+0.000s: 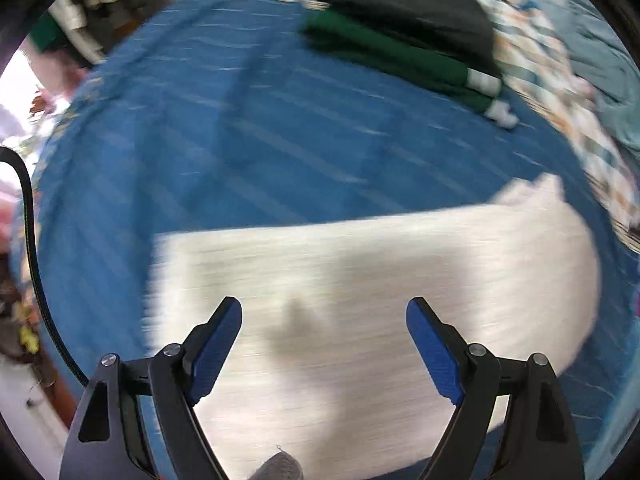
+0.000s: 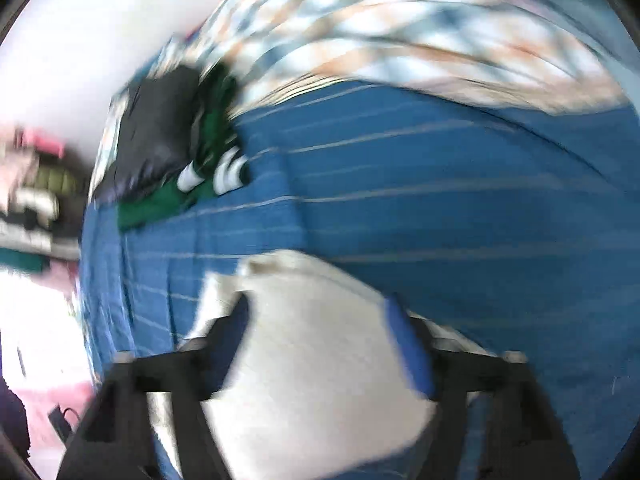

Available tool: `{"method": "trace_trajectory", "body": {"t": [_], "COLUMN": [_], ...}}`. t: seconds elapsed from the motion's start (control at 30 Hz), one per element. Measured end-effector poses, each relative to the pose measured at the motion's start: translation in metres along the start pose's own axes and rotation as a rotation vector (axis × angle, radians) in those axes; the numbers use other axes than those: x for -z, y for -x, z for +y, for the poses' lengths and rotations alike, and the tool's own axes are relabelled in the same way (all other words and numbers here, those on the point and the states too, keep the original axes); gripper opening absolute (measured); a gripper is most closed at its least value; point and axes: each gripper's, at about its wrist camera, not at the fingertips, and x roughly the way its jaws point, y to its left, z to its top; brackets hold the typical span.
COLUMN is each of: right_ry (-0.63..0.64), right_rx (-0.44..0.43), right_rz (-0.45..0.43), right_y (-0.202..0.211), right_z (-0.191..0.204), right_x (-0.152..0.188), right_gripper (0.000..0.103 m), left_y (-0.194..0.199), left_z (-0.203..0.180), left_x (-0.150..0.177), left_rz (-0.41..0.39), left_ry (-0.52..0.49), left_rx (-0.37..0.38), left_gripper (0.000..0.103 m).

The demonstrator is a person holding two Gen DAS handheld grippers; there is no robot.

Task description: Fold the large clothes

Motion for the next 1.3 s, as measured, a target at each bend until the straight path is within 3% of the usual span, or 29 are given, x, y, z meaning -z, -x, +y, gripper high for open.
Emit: {"method": "trace_trajectory", "body": {"t": [0.07, 0.13, 0.23, 0.27, 0.47, 0.53, 0.6, 0.63, 0.67, 0.73, 0.77, 0.9, 1.1, 1.2, 1.3], "right_ry": [-0.062, -0.139, -0.285, -0.338, -0.399, -0.383, -0.362, -0.348, -0.341, -0.354, -0.369, -0.406, -0.303, -0.172, -0.052], "right_rx": [0.008, -0.046, -0.211, -0.265, -0.614, -0.668, -0.669, -0.651, -0.634, -0.633, -0.654, -0.682, -0.644, -0.566, -0.539], "right_rz": [0.031, 0.131, 0.229, 0.243, 0.140, 0.149, 0.165, 0.166, 0.162, 0.146, 0.119, 0.034, -0.106, -0.140, -0.118], "right_y": [-0.003, -0.024, -0.073, -0.088, -0.128, -0.141, -0.150, -0.157, -0.160, -0.158, -0.151, -0.109, -0.024, 0.012, 0.028], "right_z": [-0.035, -0.069, -0.112, -0.124, -0.126, -0.114, -0.106, -0.096, -0.090, -0.082, -0.079, -0.069, -0.040, -0.014, 0.031], "right_x": [0.026, 0.050, 0.086, 0.096, 0.098, 0.091, 0.083, 0.079, 0.076, 0.071, 0.072, 0.068, 0.054, 0.046, 0.044], "right_gripper": [0.082, 0.082, 0.082, 0.082, 0.083, 0.083, 0.080, 0.067, 0.047, 0.031, 0.028, 0.024, 0.023, 0.023, 0.023], "left_y": [-0.024, -0.052, -0.078, -0.079, -0.081, -0.081, -0.081, -0.081, -0.081, -0.082, -0.084, -0.088, -0.100, -0.093, -0.058], "left_z": [-0.042, -0.072, -0.088, -0.086, -0.063, -0.063, -0.063, -0.063, -0.062, -0.063, -0.064, -0.088, -0.129, -0.128, -0.077], "left_x": [-0.008, -0.012, -0.013, -0.013, -0.011, -0.012, -0.013, -0.014, -0.015, -0.018, -0.018, -0.025, -0.046, -0.058, -0.057], "left_rz": [0.025, 0.050, 0.059, 0.053, 0.057, 0.061, 0.063, 0.062, 0.060, 0.053, 0.051, 0.005, 0.072, 0.096, 0.064], "left_ry": [-0.038, -0.097, -0.158, -0.154, -0.109, -0.110, -0.117, -0.122, -0.121, -0.118, -0.121, -0.237, -0.251, -0.186, -0.059], "left_rx": [0.051, 0.041, -0.005, 0.000, 0.080, 0.082, 0.077, 0.074, 0.073, 0.077, 0.078, 0.091, 0.253, 0.308, 0.332], "left_gripper": [0.085, 0.085, 0.087, 0.093, 0.098, 0.098, 0.098, 0.098, 0.098, 0.098, 0.098, 0.098, 0.098, 0.098, 0.098]}}
